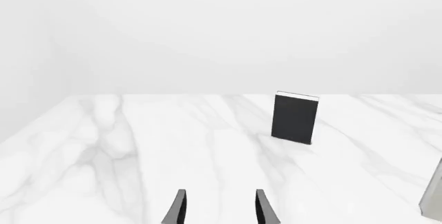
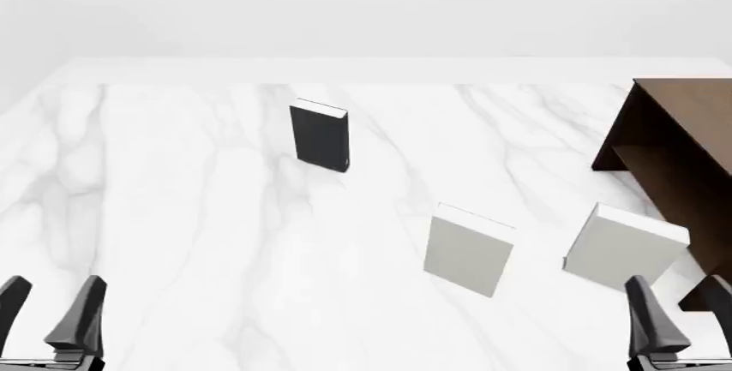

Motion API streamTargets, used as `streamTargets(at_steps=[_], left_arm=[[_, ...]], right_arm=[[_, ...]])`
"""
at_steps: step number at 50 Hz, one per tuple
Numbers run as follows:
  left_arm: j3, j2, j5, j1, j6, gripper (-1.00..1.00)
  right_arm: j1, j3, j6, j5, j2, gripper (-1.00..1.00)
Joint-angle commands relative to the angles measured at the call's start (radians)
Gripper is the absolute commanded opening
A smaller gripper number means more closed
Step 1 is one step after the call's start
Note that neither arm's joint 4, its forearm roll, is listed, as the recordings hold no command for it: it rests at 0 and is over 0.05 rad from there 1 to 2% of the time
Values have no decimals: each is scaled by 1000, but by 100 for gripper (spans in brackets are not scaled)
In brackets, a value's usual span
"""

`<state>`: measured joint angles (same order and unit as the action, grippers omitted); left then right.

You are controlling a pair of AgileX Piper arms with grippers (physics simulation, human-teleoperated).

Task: Pick up the book on the left and place it on top of the shelf.

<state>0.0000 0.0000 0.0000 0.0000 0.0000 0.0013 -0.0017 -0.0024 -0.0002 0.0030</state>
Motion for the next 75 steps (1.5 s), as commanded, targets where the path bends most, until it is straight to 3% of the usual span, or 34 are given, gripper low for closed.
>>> streamTargets(at_steps=[1,19,25,28,39,46,62,75], left_arm=[[0,0,0,0,0,100],[0,0,0,0,0,100],[0,0,0,0,0,100],[0,0,0,0,0,100],[0,0,0,0,0,100],[0,0,0,0,0,100],[0,0,0,0,0,100],[0,0,0,0,0,100]], right_arm=[[1,-4,-3,0,7,100],[28,-111,40,70,-2,100],[139,-231,-32,148,1,100],[165,-272,-39,161,35,100],[282,-407,-120,143,223,100],[310,-473,-154,111,328,100],[364,-551,-170,61,472,100],[408,-595,-194,-44,664,100]])
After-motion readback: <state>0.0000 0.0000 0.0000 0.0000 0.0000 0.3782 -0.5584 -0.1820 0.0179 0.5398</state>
